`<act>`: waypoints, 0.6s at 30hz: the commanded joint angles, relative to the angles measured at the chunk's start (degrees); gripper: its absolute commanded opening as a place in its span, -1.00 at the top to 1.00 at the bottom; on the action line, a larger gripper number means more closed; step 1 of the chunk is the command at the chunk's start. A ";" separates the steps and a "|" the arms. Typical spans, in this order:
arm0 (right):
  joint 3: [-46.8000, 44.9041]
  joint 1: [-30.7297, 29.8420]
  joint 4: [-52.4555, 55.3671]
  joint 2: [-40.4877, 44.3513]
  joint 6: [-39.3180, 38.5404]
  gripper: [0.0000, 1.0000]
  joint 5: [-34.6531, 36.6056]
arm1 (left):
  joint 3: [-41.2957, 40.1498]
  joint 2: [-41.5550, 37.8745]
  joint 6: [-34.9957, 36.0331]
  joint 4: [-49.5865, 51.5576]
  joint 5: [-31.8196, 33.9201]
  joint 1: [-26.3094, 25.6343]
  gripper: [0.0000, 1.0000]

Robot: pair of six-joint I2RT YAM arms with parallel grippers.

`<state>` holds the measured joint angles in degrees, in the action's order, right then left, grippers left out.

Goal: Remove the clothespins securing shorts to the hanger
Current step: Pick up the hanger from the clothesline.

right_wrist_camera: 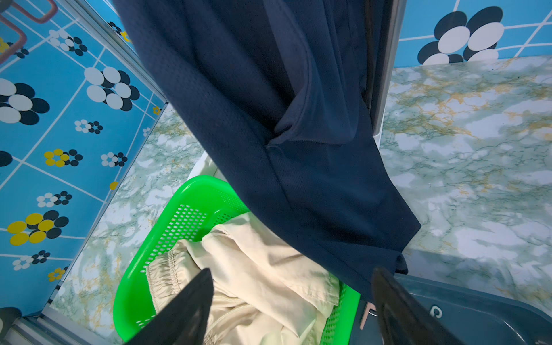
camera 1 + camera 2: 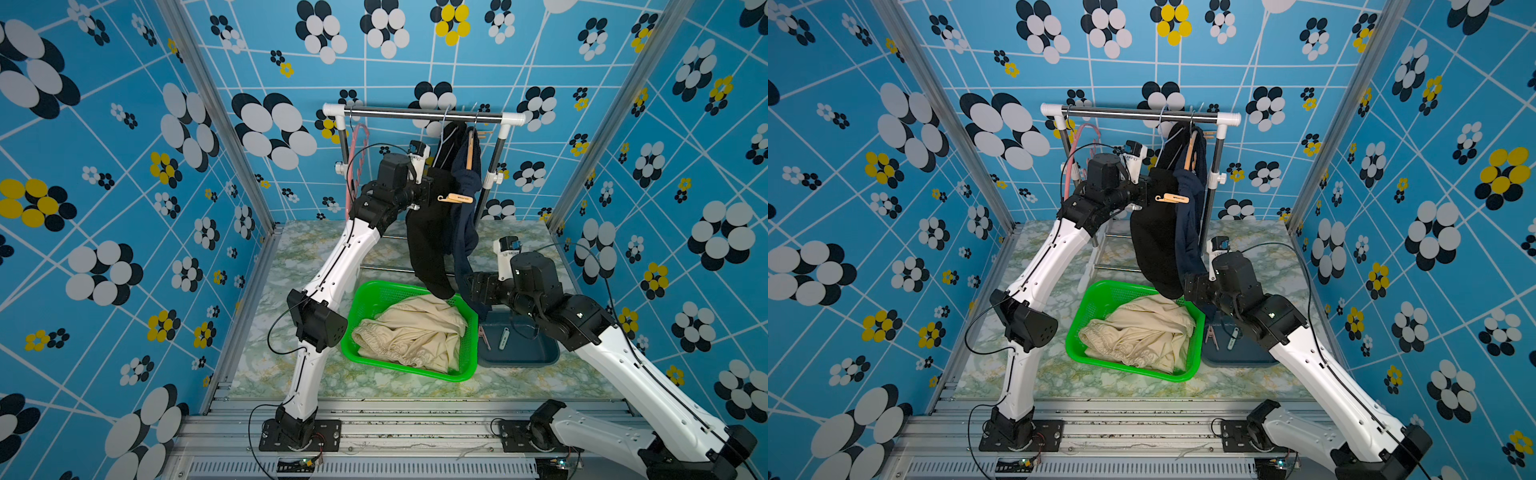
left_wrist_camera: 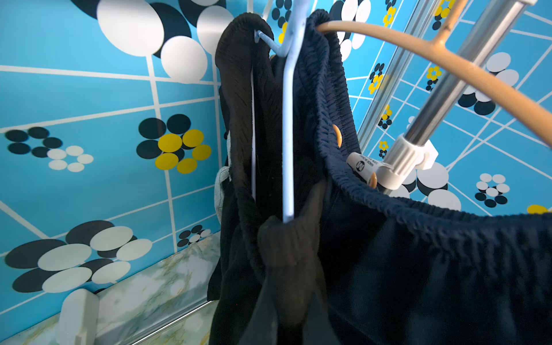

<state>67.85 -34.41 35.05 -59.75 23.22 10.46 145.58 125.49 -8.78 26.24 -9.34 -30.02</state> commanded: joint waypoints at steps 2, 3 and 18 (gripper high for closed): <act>-2.37 0.31 -2.37 3.22 0.25 -0.71 1.84 | 0.49 -4.90 3.36 -9.88 4.65 0.71 1.00; -2.72 0.32 -2.44 3.58 0.24 -0.73 2.30 | 0.45 -5.54 4.05 -10.15 5.27 0.87 1.00; -4.18 0.31 -3.50 4.99 1.84 -0.77 2.17 | -17.73 -20.77 8.84 -9.49 6.46 3.38 1.00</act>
<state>64.31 -34.41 33.36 -55.53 23.86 12.14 130.21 109.71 -2.35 23.51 -3.60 -26.59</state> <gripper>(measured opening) 0.882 0.095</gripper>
